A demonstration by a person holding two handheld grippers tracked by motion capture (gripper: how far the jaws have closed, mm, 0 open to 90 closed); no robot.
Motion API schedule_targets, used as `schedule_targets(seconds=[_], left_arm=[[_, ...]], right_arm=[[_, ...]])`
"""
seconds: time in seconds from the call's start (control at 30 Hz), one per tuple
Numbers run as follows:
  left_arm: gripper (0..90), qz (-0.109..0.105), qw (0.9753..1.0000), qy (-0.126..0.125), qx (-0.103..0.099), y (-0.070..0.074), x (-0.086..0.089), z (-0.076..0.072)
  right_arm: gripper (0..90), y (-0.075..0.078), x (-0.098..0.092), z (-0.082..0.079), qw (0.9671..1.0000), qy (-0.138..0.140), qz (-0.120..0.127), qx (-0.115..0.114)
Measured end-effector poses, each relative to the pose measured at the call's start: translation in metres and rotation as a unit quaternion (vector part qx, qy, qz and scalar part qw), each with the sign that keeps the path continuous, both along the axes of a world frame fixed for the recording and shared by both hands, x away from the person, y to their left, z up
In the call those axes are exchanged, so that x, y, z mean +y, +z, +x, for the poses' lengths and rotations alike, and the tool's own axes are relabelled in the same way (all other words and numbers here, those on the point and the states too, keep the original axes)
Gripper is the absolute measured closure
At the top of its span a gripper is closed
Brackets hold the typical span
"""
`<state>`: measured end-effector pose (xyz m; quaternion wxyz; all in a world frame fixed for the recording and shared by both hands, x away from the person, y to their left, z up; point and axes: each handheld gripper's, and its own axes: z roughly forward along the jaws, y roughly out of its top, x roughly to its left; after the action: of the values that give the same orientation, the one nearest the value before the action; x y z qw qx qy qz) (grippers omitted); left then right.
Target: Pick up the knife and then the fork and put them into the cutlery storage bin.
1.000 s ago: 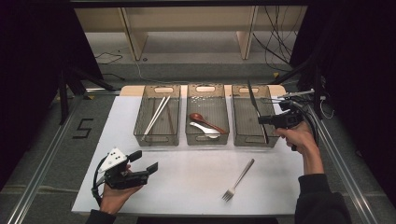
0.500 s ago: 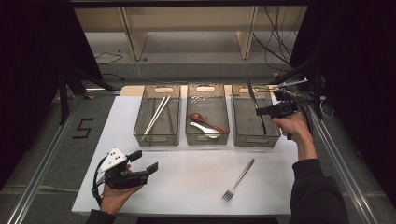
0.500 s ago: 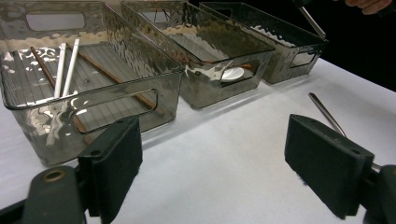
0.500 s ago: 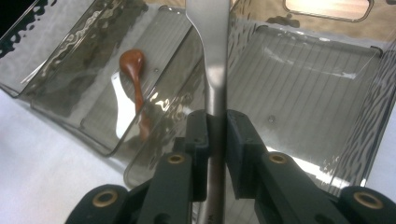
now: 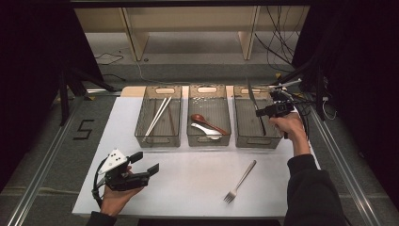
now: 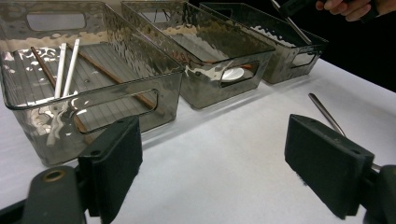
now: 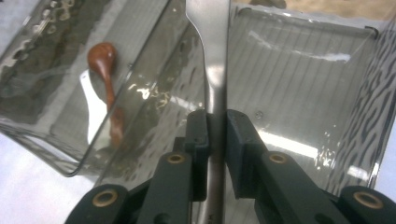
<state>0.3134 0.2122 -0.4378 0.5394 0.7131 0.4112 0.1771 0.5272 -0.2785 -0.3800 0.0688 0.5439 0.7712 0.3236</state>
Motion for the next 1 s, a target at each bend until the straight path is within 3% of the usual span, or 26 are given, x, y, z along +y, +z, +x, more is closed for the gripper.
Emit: schedule_targets(seconds=[0.5, 1.0], left_arm=[[18.8, -0.002, 1.0, 0.003, -0.001, 0.0, 0.001, 0.0], [18.8, 0.001, 1.0, 0.002, -0.002, 0.001, 0.001, 0.0]], right_arm=[[80.3, -0.016, 0.002, 0.003, 0.9982, -0.008, -0.056, 0.021], [78.7, -0.032, 0.002, 0.002, 0.9955, -0.015, -0.084, 0.042]])
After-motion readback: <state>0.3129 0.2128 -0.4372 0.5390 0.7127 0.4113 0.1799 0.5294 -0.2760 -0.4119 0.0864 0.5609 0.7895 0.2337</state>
